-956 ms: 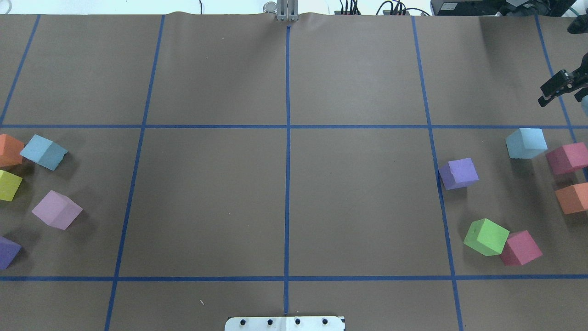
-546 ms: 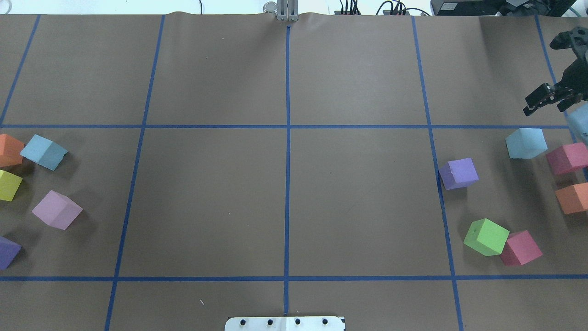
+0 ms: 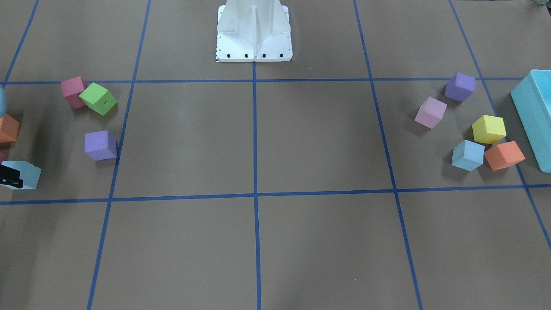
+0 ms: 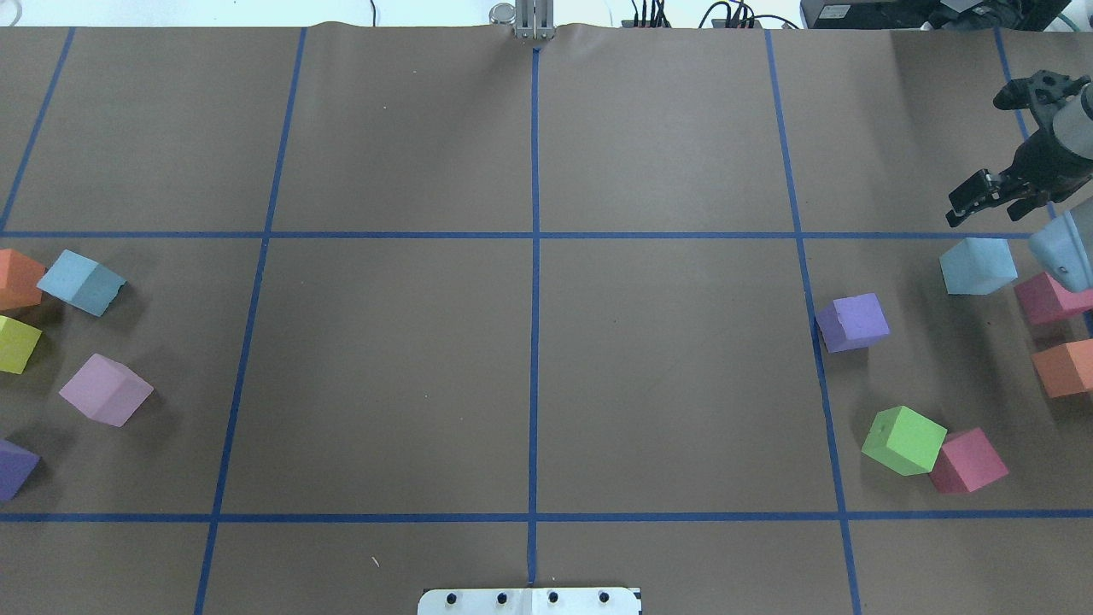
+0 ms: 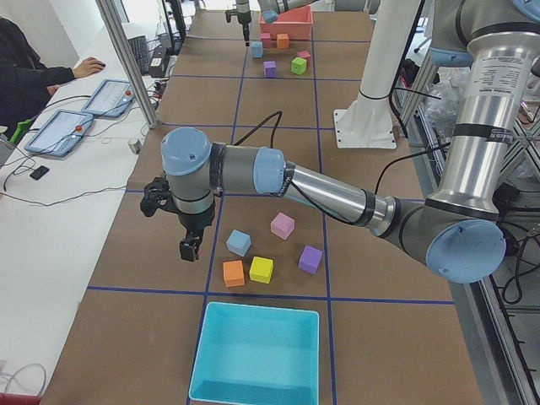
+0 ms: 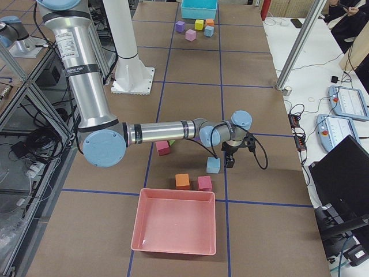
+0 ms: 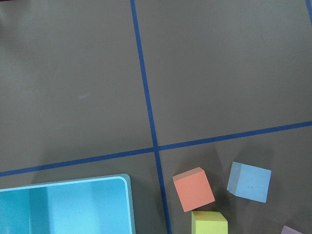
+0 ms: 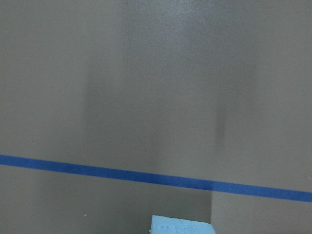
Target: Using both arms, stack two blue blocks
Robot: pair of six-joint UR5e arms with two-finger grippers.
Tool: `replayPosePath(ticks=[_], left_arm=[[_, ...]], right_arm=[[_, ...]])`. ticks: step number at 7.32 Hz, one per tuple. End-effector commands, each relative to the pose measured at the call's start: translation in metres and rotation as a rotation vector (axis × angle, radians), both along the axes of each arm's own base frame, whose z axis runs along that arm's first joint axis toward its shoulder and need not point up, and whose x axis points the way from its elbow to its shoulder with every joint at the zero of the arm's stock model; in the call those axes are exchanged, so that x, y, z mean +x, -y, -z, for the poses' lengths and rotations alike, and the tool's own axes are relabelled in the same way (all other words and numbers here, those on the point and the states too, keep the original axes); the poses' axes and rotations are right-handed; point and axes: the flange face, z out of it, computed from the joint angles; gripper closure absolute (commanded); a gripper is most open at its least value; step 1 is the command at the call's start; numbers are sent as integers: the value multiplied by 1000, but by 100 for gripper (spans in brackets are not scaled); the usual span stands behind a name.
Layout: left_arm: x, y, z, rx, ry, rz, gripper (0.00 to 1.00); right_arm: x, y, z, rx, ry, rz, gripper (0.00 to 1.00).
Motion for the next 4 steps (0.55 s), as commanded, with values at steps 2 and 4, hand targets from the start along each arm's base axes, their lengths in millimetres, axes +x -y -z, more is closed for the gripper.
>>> replayPosePath(ticks=[2, 4], left_arm=[[1, 0, 1, 3, 0, -1, 2], [0, 0, 1, 3, 0, 0, 2]], right_arm=[[-4, -4, -8, -6, -17, 6, 0], [-6, -13, -20, -27, -23, 14, 0]])
